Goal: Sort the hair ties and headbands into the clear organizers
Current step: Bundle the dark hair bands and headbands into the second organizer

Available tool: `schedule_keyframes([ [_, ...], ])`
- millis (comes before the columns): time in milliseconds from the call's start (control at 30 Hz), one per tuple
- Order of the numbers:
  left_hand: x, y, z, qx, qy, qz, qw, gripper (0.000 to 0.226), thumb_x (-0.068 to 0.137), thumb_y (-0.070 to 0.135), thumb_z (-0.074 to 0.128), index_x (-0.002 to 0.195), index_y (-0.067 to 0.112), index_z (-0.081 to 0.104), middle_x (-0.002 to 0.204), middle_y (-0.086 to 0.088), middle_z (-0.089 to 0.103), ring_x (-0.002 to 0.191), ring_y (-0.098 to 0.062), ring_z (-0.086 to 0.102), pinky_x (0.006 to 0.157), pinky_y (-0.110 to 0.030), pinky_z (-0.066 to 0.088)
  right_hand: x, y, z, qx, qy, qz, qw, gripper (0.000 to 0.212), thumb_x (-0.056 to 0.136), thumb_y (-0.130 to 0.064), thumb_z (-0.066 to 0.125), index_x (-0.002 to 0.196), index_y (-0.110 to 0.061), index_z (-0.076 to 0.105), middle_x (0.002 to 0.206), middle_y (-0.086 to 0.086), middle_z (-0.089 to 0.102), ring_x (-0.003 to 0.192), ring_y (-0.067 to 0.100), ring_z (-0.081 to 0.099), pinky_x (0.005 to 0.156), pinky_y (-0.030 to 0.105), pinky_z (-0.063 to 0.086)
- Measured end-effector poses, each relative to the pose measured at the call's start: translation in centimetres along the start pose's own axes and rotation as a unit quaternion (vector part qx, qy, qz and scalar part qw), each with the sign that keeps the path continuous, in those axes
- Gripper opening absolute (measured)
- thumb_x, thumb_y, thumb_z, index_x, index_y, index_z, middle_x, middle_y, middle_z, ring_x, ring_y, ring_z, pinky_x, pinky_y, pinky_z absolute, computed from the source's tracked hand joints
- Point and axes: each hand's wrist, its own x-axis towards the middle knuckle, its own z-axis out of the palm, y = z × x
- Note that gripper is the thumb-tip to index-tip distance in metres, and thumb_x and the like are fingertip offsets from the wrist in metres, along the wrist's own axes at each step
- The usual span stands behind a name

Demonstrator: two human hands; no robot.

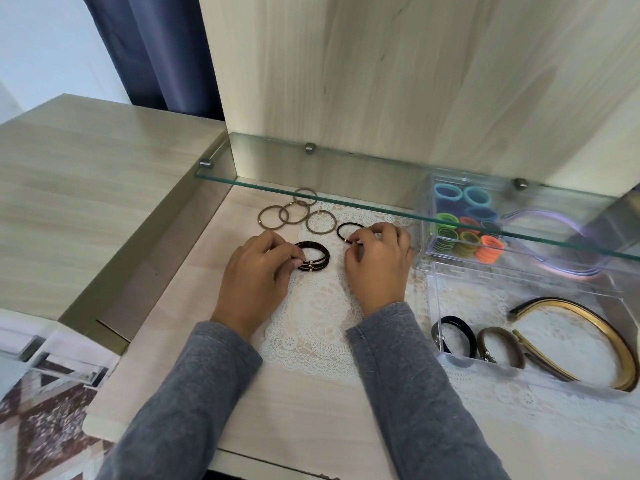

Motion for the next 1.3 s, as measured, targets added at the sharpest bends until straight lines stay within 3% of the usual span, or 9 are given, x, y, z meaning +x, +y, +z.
schedule_keyframes([
  [467, 0.1, 0.0, 0.0, -0.03, 0.007, -0.026, 0.999, 0.009, 0.089, 0.017, 0.072, 0.098, 0.017, 0.074, 0.092, 0.008, 0.062, 0.086, -0.014, 0.058, 0.076, -0.045, 0.051, 0.0, -0.1, 0.0, -0.001, 0.019, -0.014, 1.0, 0.006, 0.082, -0.017, 0.07, 0.086, -0.014, 0.073, 0.1, 0.007, 0.061, 0.106, 0.032, 0.049, 0.088, 0.042, 0.037],
  [700, 0.3, -0.4, 0.2, -0.011, 0.052, -0.063, 0.997, 0.014, 0.095, 0.02, 0.062, 0.103, 0.018, 0.072, 0.103, 0.005, 0.064, 0.093, -0.02, 0.063, 0.083, -0.048, 0.051, 0.0, 0.2, -0.3, 0.083, 0.052, -0.059, 0.993, 0.006, 0.082, -0.011, 0.069, 0.087, -0.013, 0.071, 0.098, 0.006, 0.059, 0.102, 0.027, 0.047, 0.088, 0.036, 0.038],
  [900, 0.1, -0.2, 0.7, 0.106, 0.0, -0.167, 0.98, 0.035, 0.093, 0.022, 0.06, 0.128, 0.019, 0.06, 0.144, -0.008, 0.049, 0.134, -0.03, 0.044, 0.116, -0.051, 0.022, -0.7, -0.8, -1.0, 0.14, 0.037, -0.153, 0.978, 0.007, 0.085, -0.013, 0.067, 0.089, -0.016, 0.071, 0.101, 0.002, 0.057, 0.104, 0.023, 0.046, 0.092, 0.034, 0.036],
  [1033, 0.2, -0.3, 0.7, 0.135, -0.046, -0.199, 0.97, 0.046, 0.096, 0.032, 0.052, 0.141, 0.022, 0.05, 0.158, -0.008, 0.034, 0.148, -0.031, 0.026, 0.119, -0.053, 0.013, -1.1, -1.0, -0.9, 0.166, 0.015, -0.187, 0.968, 0.005, 0.085, -0.014, 0.069, 0.088, -0.017, 0.072, 0.101, 0.002, 0.057, 0.106, 0.023, 0.045, 0.093, 0.039, 0.039],
  [1300, 0.5, -0.1, 0.4, 0.14, -0.089, -0.225, 0.96, 0.051, 0.099, 0.038, 0.045, 0.148, 0.024, 0.041, 0.162, -0.004, 0.029, 0.152, -0.027, 0.016, 0.122, -0.049, 0.006, -1.1, -0.9, -0.6, 0.164, -0.027, -0.203, 0.965, 0.004, 0.085, -0.019, 0.07, 0.088, -0.022, 0.073, 0.103, -0.001, 0.056, 0.108, 0.023, 0.044, 0.094, 0.04, 0.039],
])
